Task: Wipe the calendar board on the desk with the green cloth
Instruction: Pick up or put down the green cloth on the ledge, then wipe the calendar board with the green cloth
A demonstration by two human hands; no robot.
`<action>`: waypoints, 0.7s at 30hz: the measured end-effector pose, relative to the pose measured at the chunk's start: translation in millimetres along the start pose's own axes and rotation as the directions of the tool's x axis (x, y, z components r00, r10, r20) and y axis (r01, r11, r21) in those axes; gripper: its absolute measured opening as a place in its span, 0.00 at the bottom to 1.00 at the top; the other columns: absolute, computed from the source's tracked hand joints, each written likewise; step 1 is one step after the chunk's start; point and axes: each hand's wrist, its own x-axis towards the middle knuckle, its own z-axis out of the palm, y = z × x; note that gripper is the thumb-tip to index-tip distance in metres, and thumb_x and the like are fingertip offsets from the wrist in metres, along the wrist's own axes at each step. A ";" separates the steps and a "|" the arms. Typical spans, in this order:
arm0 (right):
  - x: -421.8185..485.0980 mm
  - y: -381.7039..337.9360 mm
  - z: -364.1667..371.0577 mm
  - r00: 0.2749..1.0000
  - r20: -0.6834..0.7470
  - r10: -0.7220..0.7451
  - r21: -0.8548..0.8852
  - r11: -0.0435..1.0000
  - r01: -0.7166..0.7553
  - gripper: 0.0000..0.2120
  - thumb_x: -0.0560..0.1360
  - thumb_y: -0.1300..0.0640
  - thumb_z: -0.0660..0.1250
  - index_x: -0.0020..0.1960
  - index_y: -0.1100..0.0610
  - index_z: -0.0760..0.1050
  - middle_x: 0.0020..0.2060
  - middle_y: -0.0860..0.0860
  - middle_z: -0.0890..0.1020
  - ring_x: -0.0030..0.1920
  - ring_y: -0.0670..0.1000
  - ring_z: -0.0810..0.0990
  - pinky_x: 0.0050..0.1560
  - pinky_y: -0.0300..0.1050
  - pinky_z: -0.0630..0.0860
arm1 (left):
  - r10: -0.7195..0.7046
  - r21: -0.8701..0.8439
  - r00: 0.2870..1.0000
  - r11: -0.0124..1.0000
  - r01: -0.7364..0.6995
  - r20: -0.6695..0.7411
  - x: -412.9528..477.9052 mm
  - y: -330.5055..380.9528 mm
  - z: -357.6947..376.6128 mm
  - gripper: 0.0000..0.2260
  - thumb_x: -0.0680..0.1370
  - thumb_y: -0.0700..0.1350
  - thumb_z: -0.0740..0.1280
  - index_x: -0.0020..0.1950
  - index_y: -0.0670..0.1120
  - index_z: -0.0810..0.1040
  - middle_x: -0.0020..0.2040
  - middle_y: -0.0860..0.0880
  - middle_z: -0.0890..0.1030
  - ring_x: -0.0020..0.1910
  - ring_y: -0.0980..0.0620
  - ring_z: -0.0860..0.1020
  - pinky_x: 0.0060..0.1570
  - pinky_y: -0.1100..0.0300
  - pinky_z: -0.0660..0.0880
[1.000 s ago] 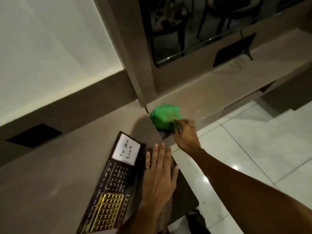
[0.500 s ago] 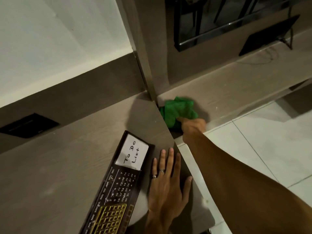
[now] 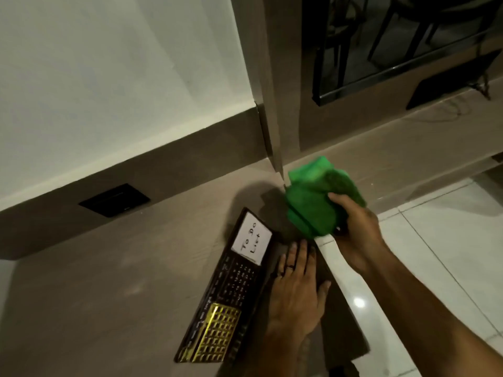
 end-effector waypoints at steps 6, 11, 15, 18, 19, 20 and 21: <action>-76.8 6.3 -11.0 0.995 0.067 0.080 0.090 0.992 -0.085 0.16 0.75 0.53 0.69 0.62 0.52 0.79 0.57 0.55 0.84 0.56 0.57 0.83 0.51 0.54 0.80 | 0.096 0.140 0.981 0.988 -0.072 -0.169 -78.2 2.7 -75.6 0.33 0.75 0.61 0.67 0.74 0.44 0.69 0.76 0.44 0.70 0.76 0.46 0.65 0.73 0.42 0.63; -112.4 58.8 -6.7 0.980 0.044 0.192 0.002 0.981 -0.192 0.17 0.68 0.61 0.75 0.56 0.55 0.82 0.50 0.58 0.86 0.49 0.62 0.86 0.43 0.58 0.82 | -0.155 0.130 0.947 0.972 0.198 -0.283 -147.5 -59.9 -98.7 0.47 0.61 0.62 0.76 0.74 0.42 0.69 0.76 0.41 0.67 0.75 0.38 0.63 0.74 0.46 0.54; -130.1 106.1 3.1 0.988 0.103 -0.114 -0.299 0.944 0.140 0.21 0.69 0.62 0.76 0.57 0.42 0.80 0.47 0.45 0.87 0.49 0.51 0.86 0.45 0.48 0.83 | -0.399 0.046 0.907 0.912 0.408 -0.134 -160.3 -89.7 -90.9 0.56 0.73 0.60 0.70 0.72 0.51 0.23 0.73 0.51 0.21 0.70 0.47 0.20 0.72 0.49 0.27; -142.8 122.9 3.9 0.796 0.430 -0.426 -0.620 0.502 0.603 0.34 0.72 0.67 0.68 0.63 0.30 0.70 0.56 0.32 0.81 0.61 0.39 0.77 0.56 0.24 0.70 | -0.395 -0.102 0.911 0.918 0.384 -0.122 -156.3 -87.8 -77.4 0.60 0.71 0.45 0.76 0.69 0.58 0.20 0.74 0.56 0.25 0.72 0.53 0.23 0.72 0.54 0.29; -145.6 133.0 1.9 0.715 0.553 -0.427 -0.631 0.345 0.695 0.38 0.69 0.69 0.67 0.69 0.34 0.67 0.66 0.35 0.76 0.67 0.41 0.72 0.64 0.27 0.66 | -0.411 -0.166 0.903 0.906 0.390 -0.124 -155.0 -87.2 -75.5 0.62 0.70 0.41 0.77 0.67 0.60 0.20 0.73 0.58 0.26 0.71 0.56 0.24 0.72 0.57 0.30; -148.5 142.7 2.8 0.624 0.671 -0.400 -0.592 0.218 0.776 0.40 0.66 0.69 0.67 0.73 0.41 0.66 0.72 0.40 0.70 0.72 0.46 0.67 0.69 0.35 0.65 | -0.428 -0.210 0.894 0.894 0.397 -0.134 -154.8 -87.4 -74.2 0.62 0.71 0.39 0.76 0.66 0.62 0.20 0.72 0.58 0.27 0.71 0.56 0.26 0.72 0.58 0.31; -149.9 149.7 5.7 0.526 0.768 -0.364 -0.521 0.122 0.845 0.39 0.66 0.68 0.67 0.74 0.47 0.67 0.75 0.46 0.67 0.75 0.53 0.64 0.71 0.44 0.66 | -0.425 -0.223 0.894 0.894 0.389 -0.144 -154.3 -88.3 -72.9 0.60 0.71 0.39 0.76 0.69 0.62 0.22 0.73 0.59 0.28 0.72 0.57 0.27 0.72 0.59 0.32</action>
